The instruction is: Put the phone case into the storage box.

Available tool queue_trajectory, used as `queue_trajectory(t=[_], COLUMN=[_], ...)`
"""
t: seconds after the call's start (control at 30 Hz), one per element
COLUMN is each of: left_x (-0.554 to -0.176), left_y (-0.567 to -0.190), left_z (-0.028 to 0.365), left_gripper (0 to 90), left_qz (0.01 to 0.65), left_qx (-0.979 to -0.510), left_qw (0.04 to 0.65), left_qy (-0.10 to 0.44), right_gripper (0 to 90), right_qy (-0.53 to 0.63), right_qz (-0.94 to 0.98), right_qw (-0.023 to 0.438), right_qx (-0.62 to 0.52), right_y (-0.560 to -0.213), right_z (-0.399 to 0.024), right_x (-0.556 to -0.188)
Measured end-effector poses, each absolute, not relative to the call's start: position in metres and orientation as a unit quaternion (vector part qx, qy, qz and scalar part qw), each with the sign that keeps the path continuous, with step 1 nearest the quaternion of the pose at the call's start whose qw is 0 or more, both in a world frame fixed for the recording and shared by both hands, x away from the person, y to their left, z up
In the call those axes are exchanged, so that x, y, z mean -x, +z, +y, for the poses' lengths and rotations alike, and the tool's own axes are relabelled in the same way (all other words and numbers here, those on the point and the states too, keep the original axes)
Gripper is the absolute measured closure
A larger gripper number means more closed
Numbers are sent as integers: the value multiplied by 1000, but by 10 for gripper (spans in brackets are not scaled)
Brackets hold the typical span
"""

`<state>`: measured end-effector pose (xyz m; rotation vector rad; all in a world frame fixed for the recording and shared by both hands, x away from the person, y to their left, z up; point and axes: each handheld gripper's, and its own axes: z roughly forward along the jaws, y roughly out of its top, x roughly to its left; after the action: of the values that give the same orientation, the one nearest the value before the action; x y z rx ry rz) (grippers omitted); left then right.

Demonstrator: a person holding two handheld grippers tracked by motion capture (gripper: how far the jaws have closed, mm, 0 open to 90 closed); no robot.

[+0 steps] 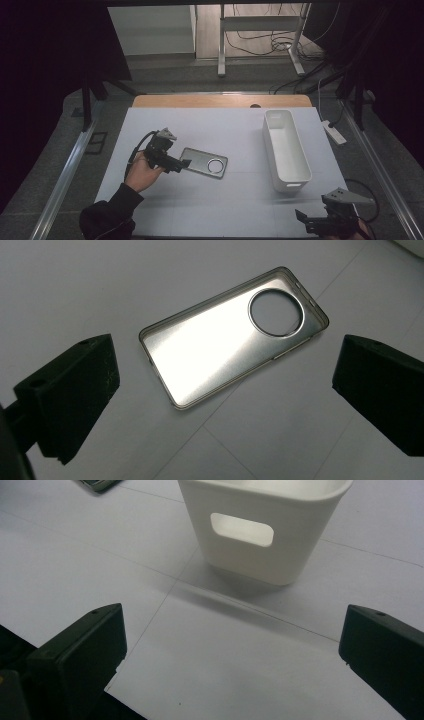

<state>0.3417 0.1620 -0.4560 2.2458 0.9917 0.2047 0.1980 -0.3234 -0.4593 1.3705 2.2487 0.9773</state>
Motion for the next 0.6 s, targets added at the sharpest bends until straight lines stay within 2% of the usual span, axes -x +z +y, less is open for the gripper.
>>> queue_trajectory(t=[0.6], left_x=[-364], left_y=[-459], left_z=[140], left_gripper=[0], left_qz=[372], left_qx=[-869], left_qw=[318], left_qy=[74], right_gripper=[0], right_qy=[341], right_qz=[792], right_qw=[163], right_qx=[-480], right_y=[-459], right_z=[-323], right_x=[-198])
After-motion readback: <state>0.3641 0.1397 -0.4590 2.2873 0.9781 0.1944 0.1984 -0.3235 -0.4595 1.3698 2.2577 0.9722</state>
